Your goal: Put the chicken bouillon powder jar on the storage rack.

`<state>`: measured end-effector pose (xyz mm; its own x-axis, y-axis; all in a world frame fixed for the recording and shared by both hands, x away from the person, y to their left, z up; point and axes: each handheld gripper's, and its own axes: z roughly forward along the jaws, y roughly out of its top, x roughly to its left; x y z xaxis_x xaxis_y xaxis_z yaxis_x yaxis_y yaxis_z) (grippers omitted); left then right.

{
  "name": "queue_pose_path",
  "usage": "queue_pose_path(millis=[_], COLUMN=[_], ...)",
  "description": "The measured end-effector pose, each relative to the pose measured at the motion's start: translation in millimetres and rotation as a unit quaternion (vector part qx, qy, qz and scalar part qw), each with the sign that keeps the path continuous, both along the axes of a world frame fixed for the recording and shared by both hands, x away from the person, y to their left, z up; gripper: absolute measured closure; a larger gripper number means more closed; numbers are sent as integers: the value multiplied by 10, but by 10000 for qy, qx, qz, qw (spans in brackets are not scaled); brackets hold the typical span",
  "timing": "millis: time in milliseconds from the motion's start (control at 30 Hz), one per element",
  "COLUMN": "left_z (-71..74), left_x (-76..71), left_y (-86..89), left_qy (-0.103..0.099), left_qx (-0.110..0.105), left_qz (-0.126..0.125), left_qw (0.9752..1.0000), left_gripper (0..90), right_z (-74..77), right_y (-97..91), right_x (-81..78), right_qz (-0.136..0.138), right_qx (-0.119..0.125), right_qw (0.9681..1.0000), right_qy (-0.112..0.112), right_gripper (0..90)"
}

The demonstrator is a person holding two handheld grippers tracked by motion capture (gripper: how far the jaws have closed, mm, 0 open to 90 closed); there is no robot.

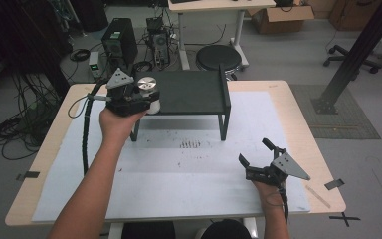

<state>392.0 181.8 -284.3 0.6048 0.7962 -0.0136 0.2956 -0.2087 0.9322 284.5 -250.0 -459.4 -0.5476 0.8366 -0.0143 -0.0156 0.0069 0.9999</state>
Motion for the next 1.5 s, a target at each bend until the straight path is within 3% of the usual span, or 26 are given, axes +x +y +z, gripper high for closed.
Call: queue_pose_path(millis=[867, 1133, 1500], left_z=[-74, -110, -119], left_x=[227, 238, 254], left_y=[-14, -34, -8], left_qy=[94, 62, 141], left_qx=[42, 80, -27], left_qz=[291, 274, 229], left_qw=[9995, 9996, 9996], left_gripper=[429, 429, 425], right_z=[0, 0, -2], right_y=[-5, -6, -12], right_x=[4, 2, -2], right_qz=[-6, -4, -9], right_qx=[31, 33, 65], right_qw=[10000, 10000, 10000], right_qy=[22, 15, -10], right_gripper=[0, 0, 0])
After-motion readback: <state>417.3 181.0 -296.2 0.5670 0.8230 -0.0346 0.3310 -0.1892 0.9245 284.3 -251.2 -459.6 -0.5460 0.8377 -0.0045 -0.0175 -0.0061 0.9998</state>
